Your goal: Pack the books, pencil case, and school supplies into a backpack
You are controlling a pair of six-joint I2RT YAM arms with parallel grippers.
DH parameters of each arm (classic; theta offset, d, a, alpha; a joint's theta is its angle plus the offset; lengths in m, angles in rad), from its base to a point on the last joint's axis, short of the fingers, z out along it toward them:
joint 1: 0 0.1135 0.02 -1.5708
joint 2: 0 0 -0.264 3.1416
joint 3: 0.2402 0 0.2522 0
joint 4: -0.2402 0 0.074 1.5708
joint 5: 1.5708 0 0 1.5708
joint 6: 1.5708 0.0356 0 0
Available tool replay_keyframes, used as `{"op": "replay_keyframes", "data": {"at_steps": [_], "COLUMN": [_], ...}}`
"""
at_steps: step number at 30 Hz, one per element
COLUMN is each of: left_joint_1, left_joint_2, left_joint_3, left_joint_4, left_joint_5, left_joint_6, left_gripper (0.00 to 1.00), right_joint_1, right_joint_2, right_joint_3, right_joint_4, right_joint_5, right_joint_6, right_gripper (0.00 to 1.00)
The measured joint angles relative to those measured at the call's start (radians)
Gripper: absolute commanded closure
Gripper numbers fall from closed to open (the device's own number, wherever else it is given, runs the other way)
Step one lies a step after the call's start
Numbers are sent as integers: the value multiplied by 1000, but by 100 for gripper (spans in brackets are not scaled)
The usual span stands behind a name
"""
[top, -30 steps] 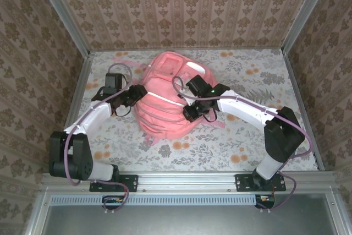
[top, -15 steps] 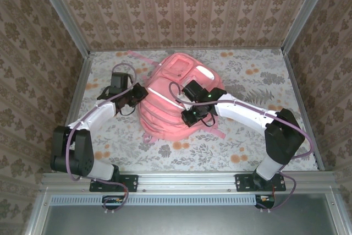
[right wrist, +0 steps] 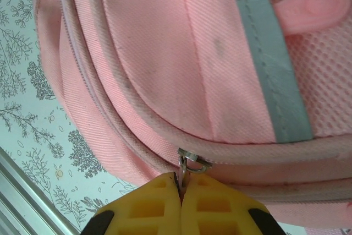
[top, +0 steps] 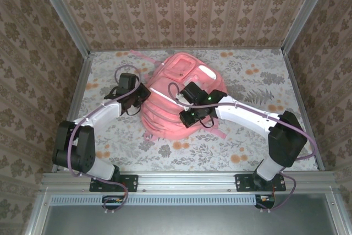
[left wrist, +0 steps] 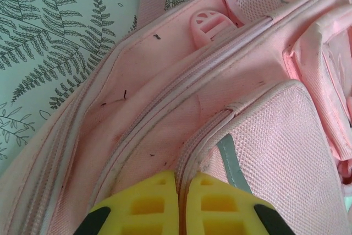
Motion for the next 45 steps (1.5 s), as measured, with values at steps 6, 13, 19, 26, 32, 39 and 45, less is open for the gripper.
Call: {"op": "replay_keyframes", "data": {"at_steps": [6,13,19,26,32,39,45], "left_joint_1": [-34,-44,-50,-62,-99,-287,-422], "left_joint_2": [3,14,14,-64,-200,-261,-261], "left_joint_3": [0,-6,-6,-3,-3,-3,-3], "left_joint_4": [24,50,61,-26,-140,-230,-264], "left_joint_5": [-45,-81,-79,-49,-41,-40,-42], "left_joint_6": [-36,-72,-67,8,105,240,356], "left_gripper": [100,100,75,46,42,43,50], "right_joint_1": [31,80,88,11,-107,-194,-199], "right_joint_2": [14,74,54,-166,-251,-219,-126], "right_joint_3": [27,80,67,-95,-207,-219,-200], "right_joint_4": [4,15,37,111,194,270,288], "right_joint_5": [0,14,32,47,45,5,-26], "right_joint_6": [31,97,201,382,586,732,790], "right_gripper": [100,96,56,40,36,40,47]}}
